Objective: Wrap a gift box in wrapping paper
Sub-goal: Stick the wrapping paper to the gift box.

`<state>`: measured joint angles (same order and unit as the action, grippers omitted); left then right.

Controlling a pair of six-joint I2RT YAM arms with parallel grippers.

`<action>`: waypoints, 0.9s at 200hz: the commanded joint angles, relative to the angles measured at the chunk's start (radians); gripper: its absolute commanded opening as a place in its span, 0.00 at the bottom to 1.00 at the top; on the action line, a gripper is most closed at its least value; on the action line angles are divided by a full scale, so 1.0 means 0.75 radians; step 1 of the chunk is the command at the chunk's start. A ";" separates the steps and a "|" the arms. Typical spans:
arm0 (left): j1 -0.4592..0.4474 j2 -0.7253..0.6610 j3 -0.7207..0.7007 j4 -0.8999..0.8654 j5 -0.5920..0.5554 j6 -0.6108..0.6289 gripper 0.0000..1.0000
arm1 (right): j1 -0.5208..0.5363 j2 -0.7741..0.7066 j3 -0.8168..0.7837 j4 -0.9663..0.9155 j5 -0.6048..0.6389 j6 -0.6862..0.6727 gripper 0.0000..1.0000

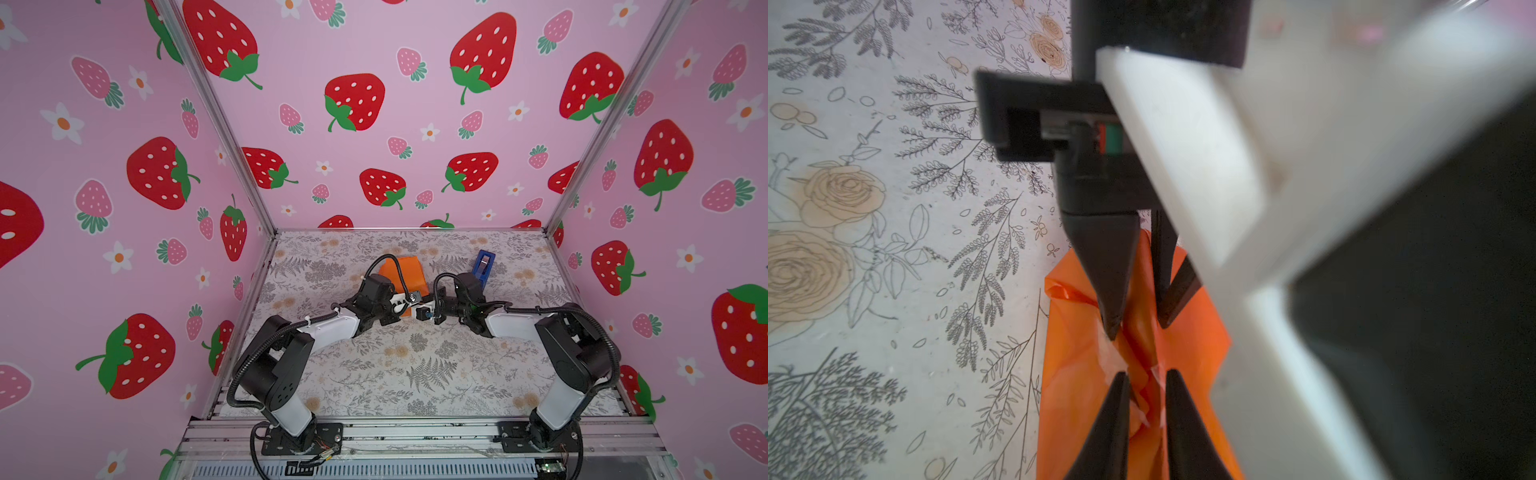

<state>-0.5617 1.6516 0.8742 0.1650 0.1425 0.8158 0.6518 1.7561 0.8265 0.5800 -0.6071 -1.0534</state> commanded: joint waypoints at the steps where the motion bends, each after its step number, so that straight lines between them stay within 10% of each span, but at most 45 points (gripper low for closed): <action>1: -0.003 0.019 -0.034 -0.221 0.059 0.015 0.28 | 0.000 0.026 0.029 -0.017 -0.044 -0.030 0.14; 61: -0.002 0.023 -0.030 -0.227 0.057 0.017 0.28 | -0.001 0.013 0.022 -0.021 -0.036 -0.029 0.00; 84: -0.002 0.023 -0.031 -0.229 0.054 0.015 0.28 | -0.001 -0.047 -0.017 0.008 -0.002 0.032 0.42; 113: -0.002 0.027 -0.031 -0.229 0.046 0.011 0.28 | 0.000 -0.187 -0.117 0.004 0.028 0.195 0.41; 180: -0.001 0.038 -0.020 -0.238 0.045 0.016 0.27 | 0.014 -0.342 -0.370 0.258 0.251 1.800 0.19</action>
<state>-0.5617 1.6516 0.8761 0.1600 0.1425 0.8158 0.6556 1.4857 0.5568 0.7284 -0.5003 -0.3054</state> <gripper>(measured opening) 0.272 0.220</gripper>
